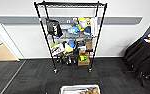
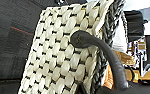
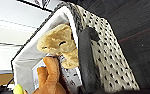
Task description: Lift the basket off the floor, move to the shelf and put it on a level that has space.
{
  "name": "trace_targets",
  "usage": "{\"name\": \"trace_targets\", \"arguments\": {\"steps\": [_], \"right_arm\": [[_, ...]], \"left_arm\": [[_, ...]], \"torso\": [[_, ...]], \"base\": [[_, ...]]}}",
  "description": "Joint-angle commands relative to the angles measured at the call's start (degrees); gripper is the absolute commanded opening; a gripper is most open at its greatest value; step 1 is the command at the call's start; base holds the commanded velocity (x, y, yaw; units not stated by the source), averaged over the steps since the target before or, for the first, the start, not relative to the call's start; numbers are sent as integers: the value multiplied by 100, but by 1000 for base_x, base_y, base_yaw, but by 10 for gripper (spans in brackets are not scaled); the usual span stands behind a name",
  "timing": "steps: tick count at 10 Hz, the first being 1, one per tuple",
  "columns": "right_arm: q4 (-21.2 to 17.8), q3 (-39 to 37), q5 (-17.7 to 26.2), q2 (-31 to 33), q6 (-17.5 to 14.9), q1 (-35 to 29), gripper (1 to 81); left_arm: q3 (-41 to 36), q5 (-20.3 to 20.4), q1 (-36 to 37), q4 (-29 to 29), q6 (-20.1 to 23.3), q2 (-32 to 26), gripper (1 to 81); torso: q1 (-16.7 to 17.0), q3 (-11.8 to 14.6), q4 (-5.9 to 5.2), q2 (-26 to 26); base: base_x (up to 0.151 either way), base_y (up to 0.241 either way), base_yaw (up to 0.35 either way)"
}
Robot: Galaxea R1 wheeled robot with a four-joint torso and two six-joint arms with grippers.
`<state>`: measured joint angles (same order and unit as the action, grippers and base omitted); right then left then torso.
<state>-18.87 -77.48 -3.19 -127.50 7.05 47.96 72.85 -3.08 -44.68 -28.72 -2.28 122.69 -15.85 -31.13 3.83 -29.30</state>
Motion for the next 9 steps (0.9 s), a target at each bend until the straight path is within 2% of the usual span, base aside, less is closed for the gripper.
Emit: {"name": "trace_targets", "arguments": {"steps": [1,8,9], "right_arm": [[-82,314,232,56,95,-493,10],[-82,296,240,11,95,-519,10],[-82,279,240,20,95,-511,10]], "left_arm": [[-500,-368,482,-37,70,-148,10],[-456,-342,438,-28,79,-51,10],[-447,-342,438,-28,79,-51,10]], "torso": [[358,401,0,557],[1244,1207,0,1902],[1012,955,0,1534]], "base": [[0,0,0],[0,0,0],[0,0,0]]}}
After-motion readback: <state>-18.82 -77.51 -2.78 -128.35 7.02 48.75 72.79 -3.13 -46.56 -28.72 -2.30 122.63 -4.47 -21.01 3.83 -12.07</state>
